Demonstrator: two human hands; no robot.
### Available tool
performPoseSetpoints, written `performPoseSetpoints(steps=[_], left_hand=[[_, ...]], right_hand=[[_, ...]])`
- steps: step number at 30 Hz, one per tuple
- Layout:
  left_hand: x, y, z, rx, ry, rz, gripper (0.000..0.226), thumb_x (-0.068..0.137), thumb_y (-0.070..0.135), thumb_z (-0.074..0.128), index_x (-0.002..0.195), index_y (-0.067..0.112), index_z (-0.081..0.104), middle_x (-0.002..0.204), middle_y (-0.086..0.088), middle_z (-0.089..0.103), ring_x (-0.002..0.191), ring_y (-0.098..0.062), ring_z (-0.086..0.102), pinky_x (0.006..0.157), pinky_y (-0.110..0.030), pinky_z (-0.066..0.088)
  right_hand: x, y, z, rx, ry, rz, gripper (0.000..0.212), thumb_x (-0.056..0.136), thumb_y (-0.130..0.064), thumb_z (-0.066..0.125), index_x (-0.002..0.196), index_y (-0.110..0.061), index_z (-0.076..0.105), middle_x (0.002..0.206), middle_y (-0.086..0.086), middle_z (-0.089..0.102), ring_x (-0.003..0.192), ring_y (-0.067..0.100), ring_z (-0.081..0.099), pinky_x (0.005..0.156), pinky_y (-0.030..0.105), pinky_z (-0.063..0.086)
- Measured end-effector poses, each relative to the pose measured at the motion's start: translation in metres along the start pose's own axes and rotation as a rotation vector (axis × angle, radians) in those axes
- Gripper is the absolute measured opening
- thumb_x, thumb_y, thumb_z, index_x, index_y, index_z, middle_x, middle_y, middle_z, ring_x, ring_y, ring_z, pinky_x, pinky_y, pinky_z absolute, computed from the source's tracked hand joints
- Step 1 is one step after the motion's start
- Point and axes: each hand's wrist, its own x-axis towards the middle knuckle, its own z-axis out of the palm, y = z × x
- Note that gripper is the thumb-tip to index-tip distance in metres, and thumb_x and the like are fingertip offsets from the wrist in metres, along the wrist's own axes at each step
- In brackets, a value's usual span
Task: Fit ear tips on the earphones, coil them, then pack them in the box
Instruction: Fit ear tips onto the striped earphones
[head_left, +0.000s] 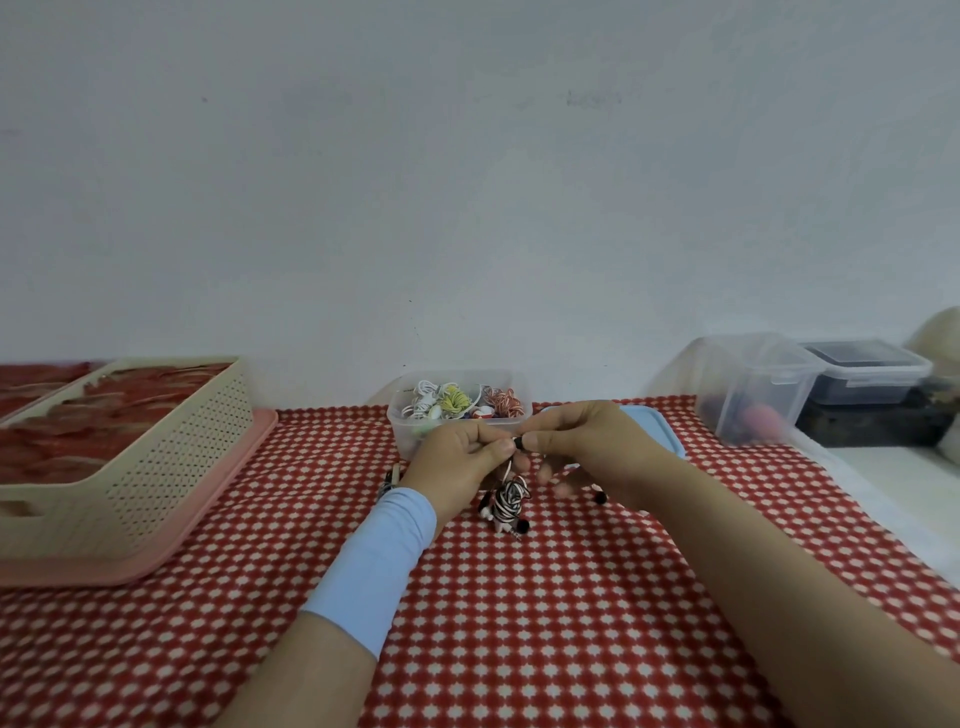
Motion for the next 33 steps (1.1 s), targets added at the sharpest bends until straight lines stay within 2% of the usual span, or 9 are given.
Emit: performPoseSetpoints(steps=[3,8,10,16,18,20,22,29,33], left_hand=[[0.0031,-0.0014,-0.0006,-0.002,0.040,-0.026,0.013,0.094,0.012,0.062,0.097,0.007,0.073,0.090,-0.007,0.077,0.087,-0.019,0.072,0.081,-0.030,0.057],[0.0013,0.0028,0.0008,-0.048,0.046,-0.044,0.012,0.096,0.011,0.059,0.095,0.010,0.071,0.086,-0.007,0.077,0.070,-0.010,0.068,0.061,-0.017,0.050],[0.0007,0.0044,0.0008,-0.044,0.039,-0.033,0.011,0.095,0.010,0.060,0.094,0.011,0.071,0.084,-0.005,0.077,0.068,-0.008,0.067,0.058,-0.015,0.048],[-0.0002,0.0051,0.0002,-0.043,0.032,-0.010,0.013,0.095,0.009,0.060,0.089,0.017,0.069,0.087,-0.006,0.077,0.071,-0.008,0.068,0.059,-0.013,0.047],[0.0004,0.0038,-0.0016,-0.073,0.028,-0.029,0.013,0.095,0.009,0.059,0.091,0.016,0.070,0.090,-0.009,0.076,0.073,-0.011,0.067,0.064,-0.019,0.053],[0.0007,0.0028,-0.0039,-0.124,0.010,-0.046,0.012,0.095,0.009,0.059,0.092,0.014,0.070,0.088,-0.009,0.075,0.075,-0.013,0.068,0.075,-0.028,0.058],[0.0000,0.0033,-0.0055,-0.138,-0.026,-0.042,0.011,0.095,0.008,0.060,0.093,0.013,0.070,0.084,-0.005,0.075,0.075,-0.012,0.069,0.079,-0.030,0.058],[-0.0022,0.0030,-0.0051,-0.170,-0.106,-0.022,0.012,0.095,0.005,0.058,0.094,0.008,0.069,0.079,-0.004,0.072,0.071,-0.011,0.066,0.072,-0.025,0.054],[-0.0033,0.0037,-0.0046,-0.236,-0.111,-0.001,0.013,0.096,0.002,0.055,0.095,0.004,0.068,0.074,-0.004,0.070,0.064,-0.009,0.062,0.065,-0.019,0.053]], right_hand=[[-0.0037,-0.0055,0.0016,-0.054,-0.021,-0.050,0.014,0.096,-0.010,0.068,0.101,-0.012,0.081,0.086,0.015,0.075,0.065,0.018,0.064,0.051,0.028,0.056],[-0.0056,-0.0114,0.0028,-0.142,0.024,-0.107,0.011,0.090,-0.008,0.074,0.098,-0.011,0.081,0.083,0.015,0.077,0.062,0.018,0.064,0.053,0.030,0.056],[-0.0046,-0.0104,0.0037,-0.162,0.059,-0.134,0.009,0.089,-0.008,0.075,0.097,-0.010,0.081,0.080,0.015,0.077,0.061,0.019,0.063,0.052,0.030,0.056],[-0.0042,-0.0087,0.0040,-0.137,0.042,-0.124,0.011,0.092,-0.011,0.073,0.100,-0.011,0.081,0.082,0.011,0.077,0.061,0.018,0.063,0.051,0.029,0.055],[-0.0047,-0.0100,0.0027,-0.110,0.002,-0.092,0.013,0.094,-0.015,0.071,0.102,-0.011,0.081,0.088,0.012,0.078,0.063,0.018,0.065,0.053,0.030,0.056],[-0.0058,-0.0110,-0.0001,-0.059,-0.042,-0.047,0.017,0.098,-0.016,0.065,0.103,-0.009,0.080,0.093,0.012,0.078,0.066,0.017,0.066,0.054,0.029,0.057],[-0.0067,-0.0109,-0.0022,-0.022,-0.070,-0.006,0.017,0.098,-0.014,0.065,0.103,-0.010,0.080,0.094,0.010,0.078,0.066,0.014,0.066,0.054,0.027,0.056],[-0.0057,-0.0085,-0.0036,0.060,-0.110,0.078,0.020,0.094,-0.010,0.066,0.111,-0.005,0.077,0.084,0.006,0.076,0.064,0.011,0.063,0.049,0.021,0.054],[-0.0056,-0.0083,-0.0031,0.081,-0.111,0.064,0.019,0.095,-0.011,0.066,0.109,-0.010,0.078,0.081,0.004,0.075,0.061,0.011,0.062,0.047,0.021,0.053]])
